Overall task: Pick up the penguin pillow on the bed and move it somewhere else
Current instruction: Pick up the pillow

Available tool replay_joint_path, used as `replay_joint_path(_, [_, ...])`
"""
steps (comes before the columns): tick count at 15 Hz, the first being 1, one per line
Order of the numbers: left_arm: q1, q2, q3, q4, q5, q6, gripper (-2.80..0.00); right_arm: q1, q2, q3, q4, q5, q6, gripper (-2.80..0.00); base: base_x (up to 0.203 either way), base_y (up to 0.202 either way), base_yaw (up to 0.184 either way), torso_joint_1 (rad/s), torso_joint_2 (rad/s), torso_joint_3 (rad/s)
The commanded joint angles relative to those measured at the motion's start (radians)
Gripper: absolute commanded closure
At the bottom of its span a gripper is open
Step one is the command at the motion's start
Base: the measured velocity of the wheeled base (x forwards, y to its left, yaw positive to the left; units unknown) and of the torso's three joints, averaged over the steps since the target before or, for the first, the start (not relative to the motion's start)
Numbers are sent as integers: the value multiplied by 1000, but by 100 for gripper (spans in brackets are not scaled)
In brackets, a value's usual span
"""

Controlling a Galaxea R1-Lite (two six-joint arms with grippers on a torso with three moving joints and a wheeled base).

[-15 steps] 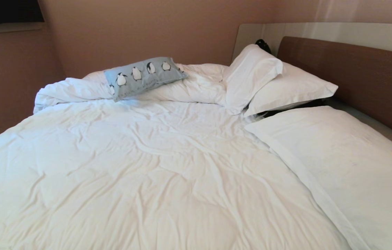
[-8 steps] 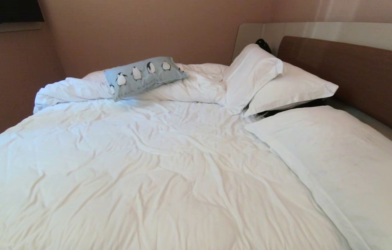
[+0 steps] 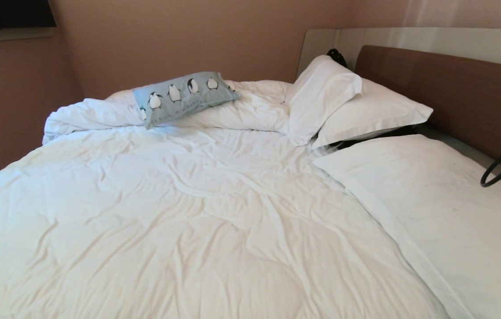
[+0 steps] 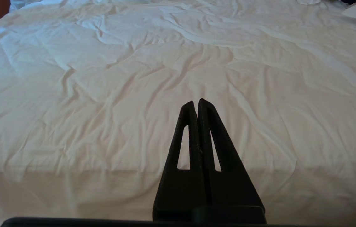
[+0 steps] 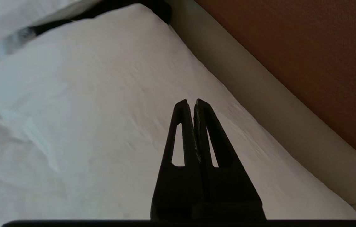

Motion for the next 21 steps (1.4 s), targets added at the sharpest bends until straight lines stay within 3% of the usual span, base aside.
replay_joint_path(1, [0,0,0,0,1,0,0,-8,18,15,-2,-40,-78,0,0,0,0,0,0,0])
replay_joint_path(7, [0,0,0,0,1,0,0,-9,33,36,-2,-48,-106,0,0,0,0,0,0,0])
replay_joint_path(10, [0,0,0,0,1,0,0,-9,70,27,-16,-126,-111,0,0,0,0,0,0,0])
replay_joint_path(12, [0,0,0,0,1,0,0,-9,71,29,-18,-136,-148,0,0,0,0,0,0,0])
replay_joint_path(21, [0,0,0,0,1,0,0,-10,170,-14,-6,-205,-163,0,0,0,0,0,0,0])
